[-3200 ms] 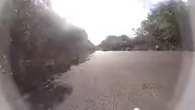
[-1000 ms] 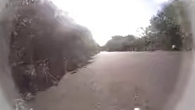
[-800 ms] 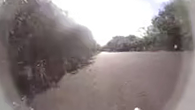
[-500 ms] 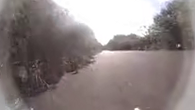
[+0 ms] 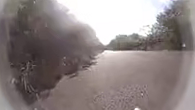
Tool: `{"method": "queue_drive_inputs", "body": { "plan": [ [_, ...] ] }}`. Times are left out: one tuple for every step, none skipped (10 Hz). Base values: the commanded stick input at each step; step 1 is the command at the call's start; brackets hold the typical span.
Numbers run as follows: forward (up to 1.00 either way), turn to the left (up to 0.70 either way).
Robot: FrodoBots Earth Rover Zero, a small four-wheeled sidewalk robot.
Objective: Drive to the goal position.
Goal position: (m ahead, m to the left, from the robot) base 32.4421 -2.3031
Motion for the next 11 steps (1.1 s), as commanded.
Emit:
{"method": "queue_drive_inputs", "body": {
  "plan": [
    [0.70,-0.32],
    [0.70,-0.29],
    [0.70,-0.27],
    [0.70,-0.20],
    [0.70,-0.12],
    [0.70,0.00],
    [0.70,0.00],
    [0.70,0.00],
    [0.70,0.00],
    [0.70,0.00],
    [0.70,-0.08]
  ]
}}
